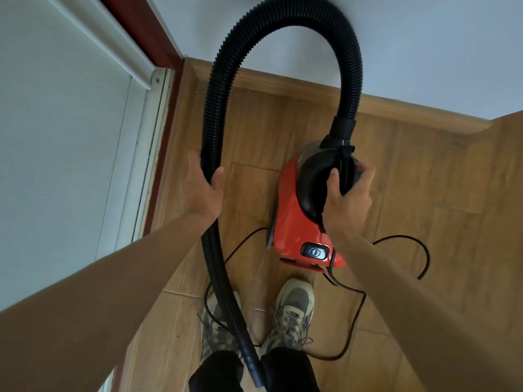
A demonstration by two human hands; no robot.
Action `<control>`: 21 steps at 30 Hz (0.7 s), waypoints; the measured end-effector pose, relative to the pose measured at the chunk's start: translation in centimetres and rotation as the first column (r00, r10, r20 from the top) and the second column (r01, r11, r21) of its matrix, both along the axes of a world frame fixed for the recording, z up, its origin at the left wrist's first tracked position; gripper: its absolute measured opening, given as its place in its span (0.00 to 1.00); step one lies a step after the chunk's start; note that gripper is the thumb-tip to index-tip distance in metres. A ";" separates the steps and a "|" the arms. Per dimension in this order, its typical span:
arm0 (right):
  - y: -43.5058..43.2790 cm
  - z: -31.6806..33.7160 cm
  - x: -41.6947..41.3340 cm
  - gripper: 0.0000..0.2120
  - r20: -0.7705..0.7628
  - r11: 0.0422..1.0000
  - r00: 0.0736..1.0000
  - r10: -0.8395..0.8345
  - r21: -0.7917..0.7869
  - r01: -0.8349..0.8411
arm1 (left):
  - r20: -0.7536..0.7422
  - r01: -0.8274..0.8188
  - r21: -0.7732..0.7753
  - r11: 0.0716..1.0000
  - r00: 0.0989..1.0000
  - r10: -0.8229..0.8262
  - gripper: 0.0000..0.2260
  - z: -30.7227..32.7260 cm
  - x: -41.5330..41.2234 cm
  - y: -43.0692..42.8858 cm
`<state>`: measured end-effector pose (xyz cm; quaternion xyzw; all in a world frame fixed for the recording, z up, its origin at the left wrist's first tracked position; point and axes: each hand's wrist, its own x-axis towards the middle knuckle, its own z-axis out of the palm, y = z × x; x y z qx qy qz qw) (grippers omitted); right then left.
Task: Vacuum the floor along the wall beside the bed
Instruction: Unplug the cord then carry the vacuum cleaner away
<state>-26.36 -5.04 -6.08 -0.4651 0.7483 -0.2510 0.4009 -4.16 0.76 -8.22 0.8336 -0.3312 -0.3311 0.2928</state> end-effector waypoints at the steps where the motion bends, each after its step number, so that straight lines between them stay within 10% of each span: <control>1: 0.2 -0.2 0.0 0.12 0.000 1.000 1.000 0.004 -0.003 -0.004 | -0.010 0.003 0.004 1.000 1.000 -0.003 0.13 -0.3 0.1 0.0; 21: 1.3 0.9 -0.3 0.15 -0.098 0.977 0.989 0.107 0.193 -0.086 | -0.056 0.046 0.228 0.973 0.998 -0.034 0.22 0.9 1.5 -1.3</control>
